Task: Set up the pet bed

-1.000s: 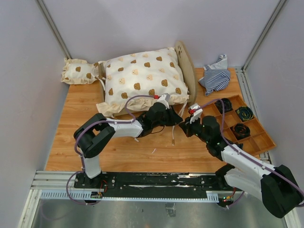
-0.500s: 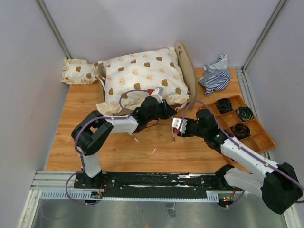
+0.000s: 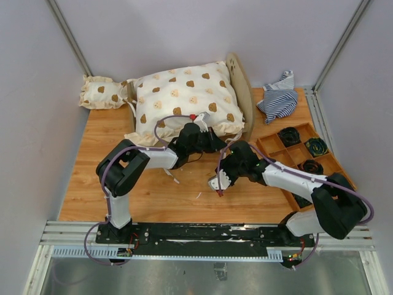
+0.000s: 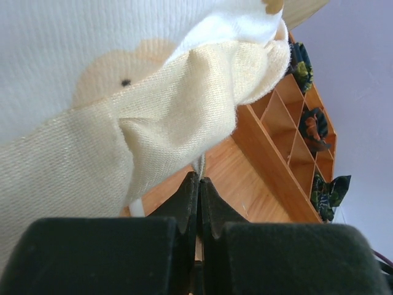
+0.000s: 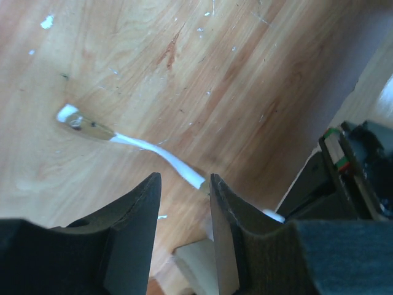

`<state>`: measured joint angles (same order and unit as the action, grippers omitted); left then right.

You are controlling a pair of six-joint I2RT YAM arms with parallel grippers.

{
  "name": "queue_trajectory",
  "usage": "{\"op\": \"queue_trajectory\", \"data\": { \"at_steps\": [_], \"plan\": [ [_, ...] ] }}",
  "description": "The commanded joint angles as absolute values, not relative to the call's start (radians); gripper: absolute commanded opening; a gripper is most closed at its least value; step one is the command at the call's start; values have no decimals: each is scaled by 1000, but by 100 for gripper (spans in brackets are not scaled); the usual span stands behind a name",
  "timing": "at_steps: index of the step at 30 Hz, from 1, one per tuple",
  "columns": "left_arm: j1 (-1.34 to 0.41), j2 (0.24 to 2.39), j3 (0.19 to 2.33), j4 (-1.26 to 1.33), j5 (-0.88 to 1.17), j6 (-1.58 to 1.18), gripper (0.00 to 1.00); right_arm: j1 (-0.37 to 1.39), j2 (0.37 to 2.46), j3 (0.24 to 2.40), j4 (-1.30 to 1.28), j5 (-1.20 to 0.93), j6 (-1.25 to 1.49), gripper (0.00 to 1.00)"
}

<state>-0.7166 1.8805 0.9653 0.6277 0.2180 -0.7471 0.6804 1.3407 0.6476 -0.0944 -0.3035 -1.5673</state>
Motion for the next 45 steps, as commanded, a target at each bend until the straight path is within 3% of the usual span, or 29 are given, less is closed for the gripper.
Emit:
{"op": "queue_trajectory", "data": {
  "at_steps": [1, 19, 20, 22, 23, 33, 40, 45],
  "plan": [
    [-696, 1888, 974, 687, 264, -759, 3, 719, 1432, 746, -248, -266, -1790, 38],
    [-663, 1866, 939, 693, 291, -764, 4, 783, 1745, 989, -534, -47, -1958, 31],
    [-661, 1863, 936, 693, 290, -762, 4, 787, 1752, 988, -527, -51, -1955, 27],
    [-660, 1856, 930, 692, 283, -760, 4, 796, 1768, 993, -530, -70, -1933, 3],
    [-658, 1855, 928, 692, 280, -757, 4, 800, 1769, 993, -533, -87, -1916, 1],
    [-652, 1855, 905, 692, 265, -730, 6, 711, 1472, 814, -177, -219, -1122, 0],
    [-653, 1871, 894, 693, 263, -720, 6, 589, 1380, 722, 66, -56, -783, 0],
    [-655, 1867, 885, 694, 241, -719, 6, 503, 1399, 752, 69, -34, -697, 0]
  ]
}}
